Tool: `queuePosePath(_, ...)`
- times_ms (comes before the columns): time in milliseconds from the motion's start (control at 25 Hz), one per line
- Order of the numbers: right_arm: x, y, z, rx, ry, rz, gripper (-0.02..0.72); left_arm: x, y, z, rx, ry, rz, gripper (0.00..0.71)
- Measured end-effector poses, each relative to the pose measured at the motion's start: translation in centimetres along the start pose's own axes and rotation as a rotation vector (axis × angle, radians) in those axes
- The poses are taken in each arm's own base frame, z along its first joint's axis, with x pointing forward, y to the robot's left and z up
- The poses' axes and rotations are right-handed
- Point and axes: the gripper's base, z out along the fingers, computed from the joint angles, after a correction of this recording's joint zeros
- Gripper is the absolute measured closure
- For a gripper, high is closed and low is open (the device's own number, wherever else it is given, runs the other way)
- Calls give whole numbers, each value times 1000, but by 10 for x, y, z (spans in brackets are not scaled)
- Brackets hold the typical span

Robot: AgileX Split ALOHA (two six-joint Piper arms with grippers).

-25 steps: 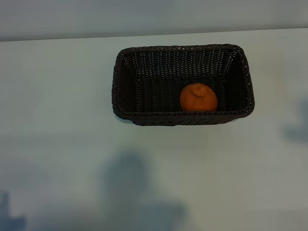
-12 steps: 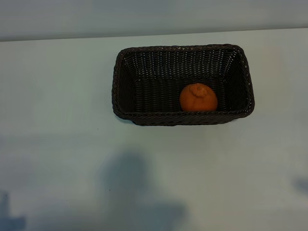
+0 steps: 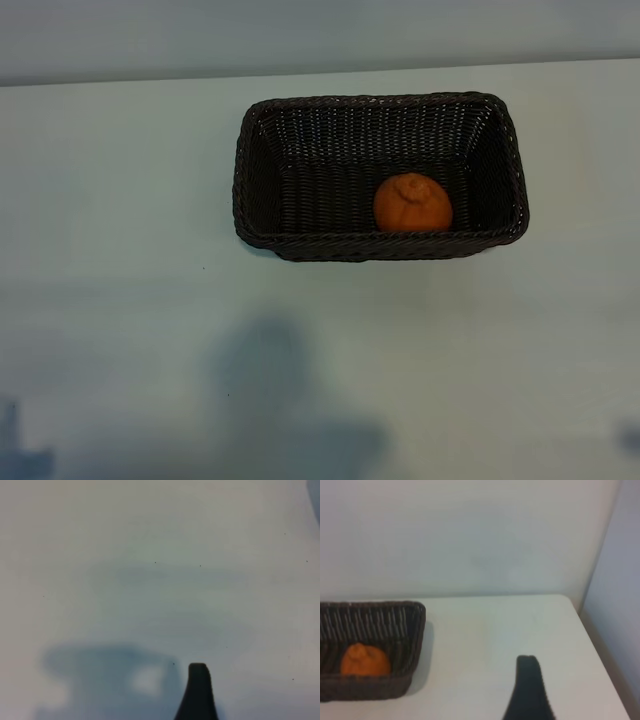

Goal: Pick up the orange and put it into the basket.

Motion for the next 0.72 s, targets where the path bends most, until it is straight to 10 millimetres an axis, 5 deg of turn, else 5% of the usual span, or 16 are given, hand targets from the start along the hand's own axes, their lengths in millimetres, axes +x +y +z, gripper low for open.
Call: queuePosePath(720,63,1,54,-4,296,3,203,0,0,0,0,0,0,117)
